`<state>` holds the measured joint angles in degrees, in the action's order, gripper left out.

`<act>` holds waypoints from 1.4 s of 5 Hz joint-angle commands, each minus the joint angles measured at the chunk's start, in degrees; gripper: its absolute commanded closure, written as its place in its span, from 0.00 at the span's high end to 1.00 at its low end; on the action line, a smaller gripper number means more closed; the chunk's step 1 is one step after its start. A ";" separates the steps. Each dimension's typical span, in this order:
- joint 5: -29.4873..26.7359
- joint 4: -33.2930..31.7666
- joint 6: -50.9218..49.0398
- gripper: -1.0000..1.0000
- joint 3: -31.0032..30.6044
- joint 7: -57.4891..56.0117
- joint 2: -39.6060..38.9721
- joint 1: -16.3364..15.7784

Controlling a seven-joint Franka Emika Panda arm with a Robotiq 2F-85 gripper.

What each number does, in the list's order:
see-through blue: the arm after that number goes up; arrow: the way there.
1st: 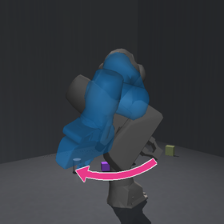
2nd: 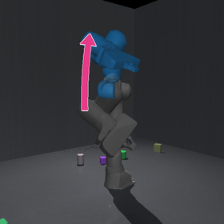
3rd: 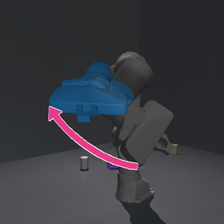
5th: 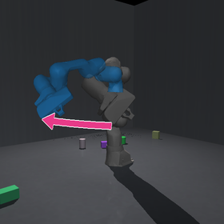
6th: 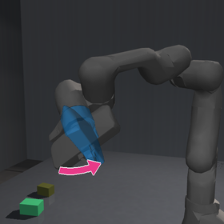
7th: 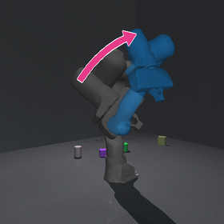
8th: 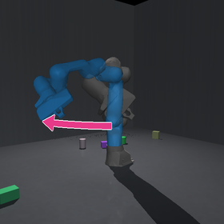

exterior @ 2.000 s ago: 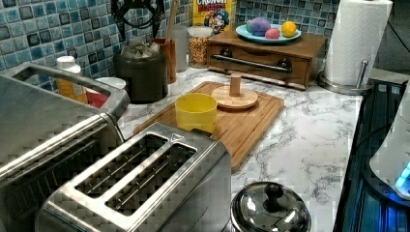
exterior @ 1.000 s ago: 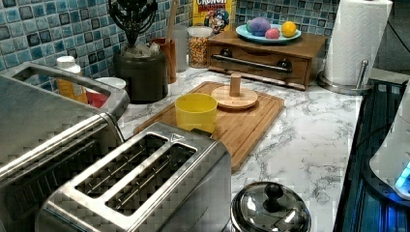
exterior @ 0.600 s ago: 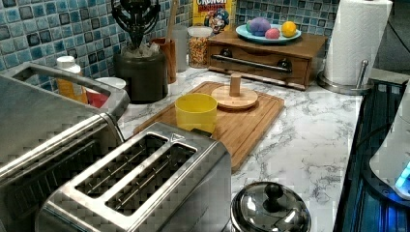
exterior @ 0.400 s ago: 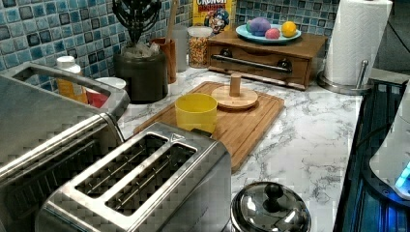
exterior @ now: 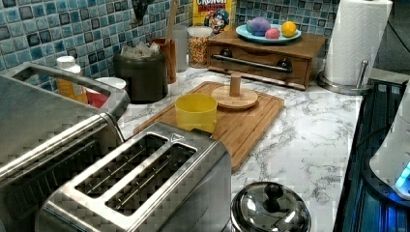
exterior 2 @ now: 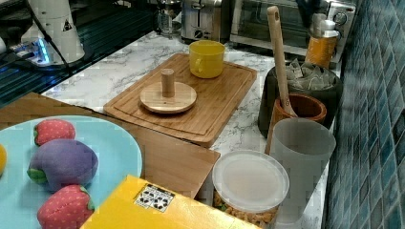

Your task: Get a tea bag.

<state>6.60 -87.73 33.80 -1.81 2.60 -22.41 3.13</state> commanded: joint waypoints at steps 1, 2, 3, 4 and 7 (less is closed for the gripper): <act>-5.56 -7.05 -8.79 0.00 -0.21 -8.03 9.10 -1.24; -6.53 -12.63 -10.44 0.00 -2.23 -9.77 13.46 0.48; -8.82 -14.75 -11.75 0.00 -2.07 -12.22 17.09 0.07; -7.85 -18.05 -9.89 0.00 -1.84 -12.33 21.04 -0.95; -7.29 -17.72 -11.66 0.00 -2.00 -16.75 21.94 -1.35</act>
<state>1.41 -104.69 21.91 -2.60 -9.15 -3.86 2.78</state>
